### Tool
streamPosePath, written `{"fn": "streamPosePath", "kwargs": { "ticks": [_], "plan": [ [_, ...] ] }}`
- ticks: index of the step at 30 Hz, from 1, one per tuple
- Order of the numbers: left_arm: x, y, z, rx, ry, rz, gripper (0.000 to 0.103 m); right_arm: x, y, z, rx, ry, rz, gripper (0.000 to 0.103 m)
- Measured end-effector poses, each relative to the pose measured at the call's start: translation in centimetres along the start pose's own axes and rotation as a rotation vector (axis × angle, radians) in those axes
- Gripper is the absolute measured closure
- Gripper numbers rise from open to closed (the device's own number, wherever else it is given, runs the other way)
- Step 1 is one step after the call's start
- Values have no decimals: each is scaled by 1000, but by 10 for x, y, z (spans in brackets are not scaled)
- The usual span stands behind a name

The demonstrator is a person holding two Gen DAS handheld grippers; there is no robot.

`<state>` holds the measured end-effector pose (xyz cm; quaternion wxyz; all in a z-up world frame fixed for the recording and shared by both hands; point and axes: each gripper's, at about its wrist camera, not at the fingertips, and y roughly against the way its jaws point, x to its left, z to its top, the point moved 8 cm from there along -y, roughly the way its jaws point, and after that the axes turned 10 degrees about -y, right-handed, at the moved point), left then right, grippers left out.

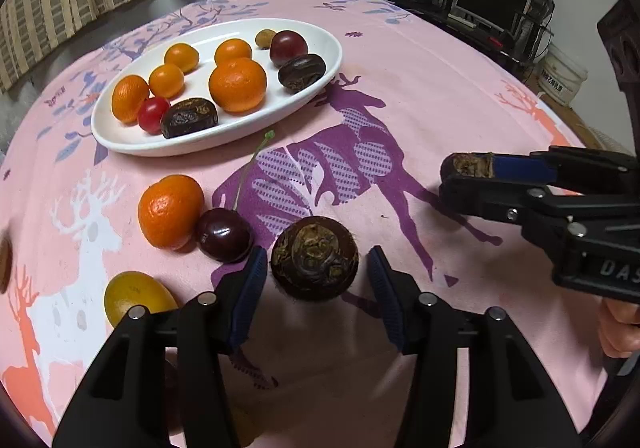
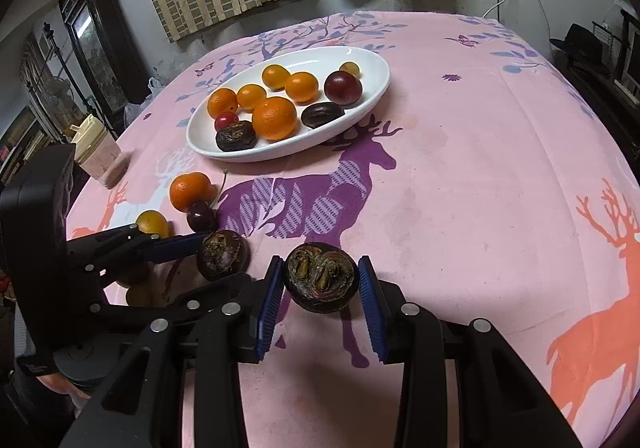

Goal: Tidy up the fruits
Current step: 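Lower the water chestnut and plum onto the white plate and open both tools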

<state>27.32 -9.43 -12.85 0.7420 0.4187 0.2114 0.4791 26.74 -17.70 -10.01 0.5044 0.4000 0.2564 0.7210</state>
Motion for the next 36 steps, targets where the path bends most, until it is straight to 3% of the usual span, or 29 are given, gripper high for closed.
{"fn": "streamPosePath", "kwargs": {
  "ticks": [6,10,14,21,25,29,31,32,33,36],
  "plan": [
    [0,7,1,-21,18,-23,61,-2,-2,0,2,-7,-7,65],
    [7,31,9,-105,49,-47,61,-1,-3,0,-13,9,-11,65],
    [37,53,25,-174,115,-67,61,15,-2,7,-13,15,95,65],
    [123,41,79,-212,229,8,61,44,-8,87,-185,5,70,65],
    [156,15,95,-178,297,2,61,45,-40,126,-209,-38,52,65],
    [169,-5,99,-143,309,0,61,44,-66,142,-195,-43,28,64],
    [173,-8,99,-131,323,0,40,44,-70,144,-198,-41,17,60],
    [176,-6,98,-137,336,18,21,44,-68,143,-198,-39,17,60],
    [179,0,96,-158,350,42,14,44,-64,142,-199,-37,19,59],
    [184,19,94,-184,369,68,12,50,-44,136,-234,-27,36,55]
  ]
}}
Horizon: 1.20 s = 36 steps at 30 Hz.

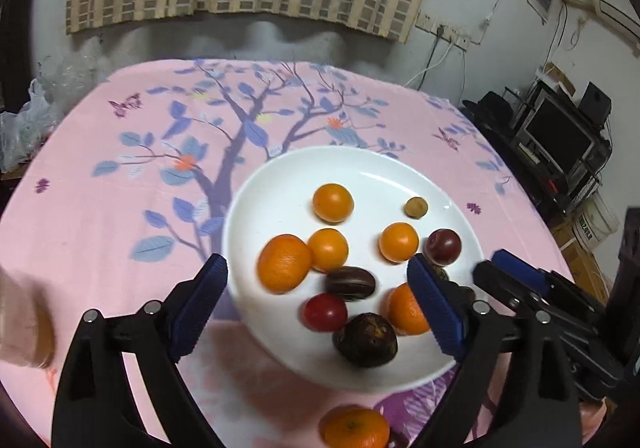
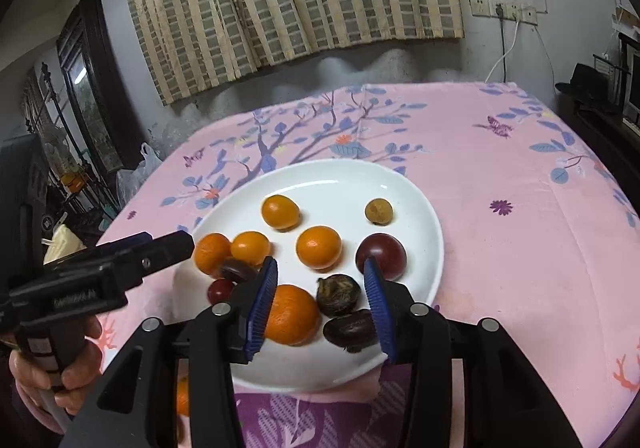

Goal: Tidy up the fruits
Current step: 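Lower the water chestnut and plum onto the white plate and open both tools, then grasp a small yellow tomato with the right tool while the left tool grasps a dark plum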

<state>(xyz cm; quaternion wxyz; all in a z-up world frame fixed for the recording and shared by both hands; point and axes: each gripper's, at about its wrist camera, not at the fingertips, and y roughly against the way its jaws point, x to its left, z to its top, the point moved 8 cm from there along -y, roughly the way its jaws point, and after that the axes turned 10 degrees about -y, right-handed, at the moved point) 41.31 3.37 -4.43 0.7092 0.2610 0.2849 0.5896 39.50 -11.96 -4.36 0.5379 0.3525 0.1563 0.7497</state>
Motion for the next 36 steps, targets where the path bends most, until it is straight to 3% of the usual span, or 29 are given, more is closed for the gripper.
{"fn": "streamPosePath", "kwargs": {
  "ticks": [6,10,13,16,19,24,27,29,31,32,34,36],
  "plan": [
    [13,43,-18,-42,17,44,5,28,33,-31,44,56,107,54],
    [35,63,-50,-59,16,127,5,64,46,-81,169,150,229,53],
    [55,72,-72,-47,57,162,5,97,50,-136,343,352,320,53],
    [72,78,-84,-35,105,186,5,119,58,-180,370,599,297,53],
    [82,81,-88,-37,137,188,5,126,60,-201,401,675,290,54],
    [79,88,-87,-53,121,195,5,124,58,-213,416,688,243,55],
    [73,89,-87,-50,94,196,5,122,54,-218,414,694,213,64],
    [69,90,-87,-45,75,197,5,118,53,-216,412,693,210,78],
    [63,92,-87,-36,41,185,5,113,57,-210,408,675,215,79],
    [58,93,-88,-28,18,157,5,111,57,-203,393,655,222,79],
    [34,92,-94,13,-86,29,5,104,64,-183,355,568,253,79],
    [8,95,-105,27,-231,-19,8,95,70,-165,327,469,281,79]
  ]
}}
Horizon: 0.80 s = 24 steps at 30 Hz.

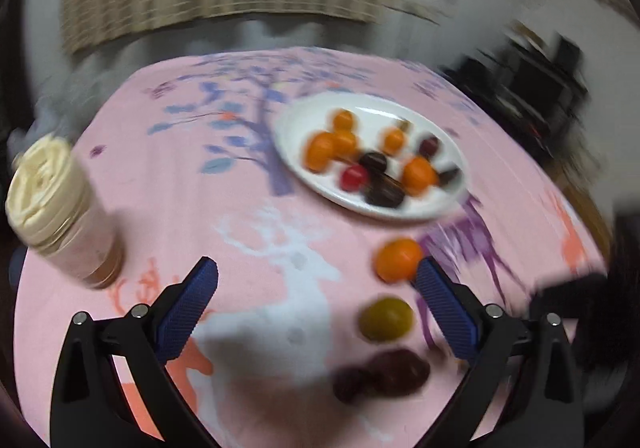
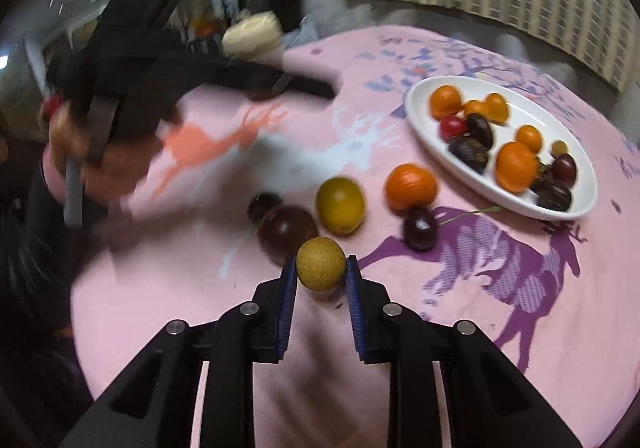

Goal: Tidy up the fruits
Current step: 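Grasp a small yellow tomato with the right tool while the left tool grasps a dark plum, then release the yellow tomato and plum onto the white plate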

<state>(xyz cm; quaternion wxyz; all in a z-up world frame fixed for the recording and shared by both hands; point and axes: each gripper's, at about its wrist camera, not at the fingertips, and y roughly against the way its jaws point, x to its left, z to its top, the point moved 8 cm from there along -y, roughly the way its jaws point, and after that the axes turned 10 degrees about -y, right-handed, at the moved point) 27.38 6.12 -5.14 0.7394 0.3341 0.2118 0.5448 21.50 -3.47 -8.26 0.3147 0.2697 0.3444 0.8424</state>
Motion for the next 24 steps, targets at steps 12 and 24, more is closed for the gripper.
{"fn": "streamPosePath", "kwargs": {
  "ticks": [12,24],
  "plan": [
    [-86,-24,-54,156,-385,-72,52,-27,14,8,-32,-139,4,78],
    [-86,-24,-64,196,-366,-59,64,-34,20,8,-41,-167,-15,78]
  ]
}}
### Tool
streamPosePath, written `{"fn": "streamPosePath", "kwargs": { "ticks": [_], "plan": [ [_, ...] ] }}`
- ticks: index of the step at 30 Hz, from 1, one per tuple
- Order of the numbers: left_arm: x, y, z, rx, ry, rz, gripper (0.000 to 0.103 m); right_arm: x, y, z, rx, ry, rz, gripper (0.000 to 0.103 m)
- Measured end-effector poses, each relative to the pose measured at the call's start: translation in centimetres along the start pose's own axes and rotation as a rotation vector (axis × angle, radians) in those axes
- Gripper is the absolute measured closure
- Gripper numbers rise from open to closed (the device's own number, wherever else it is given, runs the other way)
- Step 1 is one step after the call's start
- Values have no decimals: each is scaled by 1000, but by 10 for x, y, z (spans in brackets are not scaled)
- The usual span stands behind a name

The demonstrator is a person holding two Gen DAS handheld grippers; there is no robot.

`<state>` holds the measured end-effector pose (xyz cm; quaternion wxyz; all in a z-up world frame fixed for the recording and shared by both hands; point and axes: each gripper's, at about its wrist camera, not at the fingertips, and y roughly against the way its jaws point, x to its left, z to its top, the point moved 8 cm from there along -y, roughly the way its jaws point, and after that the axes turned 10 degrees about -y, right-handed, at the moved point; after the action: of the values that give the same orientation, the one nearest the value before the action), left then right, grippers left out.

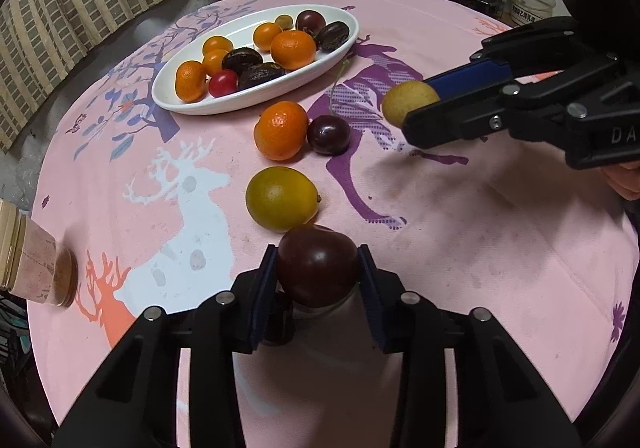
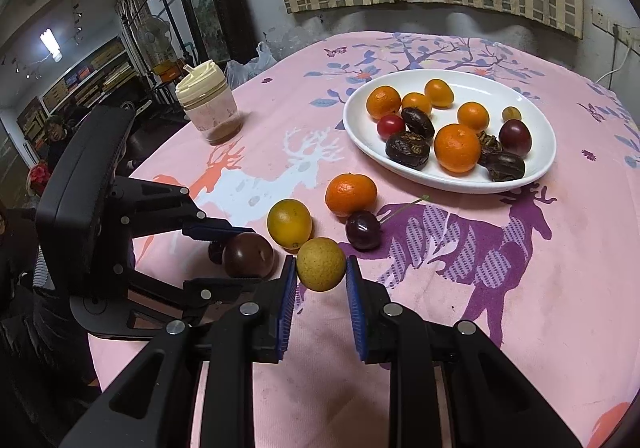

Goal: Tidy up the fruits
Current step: 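Release the yellow tomato and plum onto the white plate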

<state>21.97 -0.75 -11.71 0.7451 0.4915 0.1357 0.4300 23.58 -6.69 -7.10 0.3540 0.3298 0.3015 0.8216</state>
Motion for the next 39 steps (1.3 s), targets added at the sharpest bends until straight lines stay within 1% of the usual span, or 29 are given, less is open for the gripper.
{"fn": "streamPosePath", "kwargs": {
  "ticks": [2,4,6,8,10,11,13,15,18,20,22,24,26,28,29,30,31,32,33,34,36,37,39],
  "plan": [
    [2,5,-1,-15,31,-10,64,0,4,1,-12,-6,9,78],
    [8,14,0,-54,86,-36,64,-1,9,3,-26,-13,17,78],
    [18,24,2,-99,154,-76,64,-1,12,4,-36,-20,20,78],
    [32,33,6,-150,243,-134,64,-3,13,6,-43,-29,23,78],
    [46,38,9,-184,320,-186,64,-6,15,7,-49,-40,20,78],
    [53,38,12,-191,350,-199,64,-7,15,9,-53,-46,20,78],
    [67,35,24,-188,383,-176,64,-12,17,15,-80,-70,22,78],
    [82,32,45,-202,415,-166,64,-25,20,29,-134,-108,9,78],
    [106,18,87,-235,455,-145,64,-56,18,56,-204,-203,-47,78],
    [115,3,107,-232,466,-135,64,-75,12,73,-231,-255,-73,77],
    [123,-16,124,-218,486,-141,64,-95,4,92,-260,-287,-114,77],
    [127,-31,134,-205,498,-140,64,-107,-5,105,-274,-304,-130,77],
    [129,-43,142,-189,485,-114,64,-118,-16,120,-292,-313,-145,77],
    [132,-49,142,-177,497,-97,63,-126,-28,125,-272,-327,-149,77],
    [134,-49,141,-176,507,-105,55,-129,-32,125,-255,-344,-132,77],
    [135,-48,140,-182,516,-116,34,-131,-29,123,-252,-356,-119,77],
    [139,-43,139,-197,528,-111,25,-132,-26,121,-255,-360,-113,77],
    [144,-36,138,-216,542,-87,9,-130,-20,120,-262,-355,-118,75],
    [148,-30,136,-225,555,-67,7,-128,-17,118,-266,-352,-120,66],
    [152,-22,133,-234,573,-55,7,-123,-12,115,-271,-350,-115,61],
    [155,-10,128,-252,594,-56,7,-111,-3,108,-272,-334,-101,60],
    [158,-2,122,-262,609,-42,7,-104,-2,104,-264,-314,-101,58],
    [163,11,105,-278,639,12,5,-85,-2,94,-235,-256,-94,58]
  ]
}}
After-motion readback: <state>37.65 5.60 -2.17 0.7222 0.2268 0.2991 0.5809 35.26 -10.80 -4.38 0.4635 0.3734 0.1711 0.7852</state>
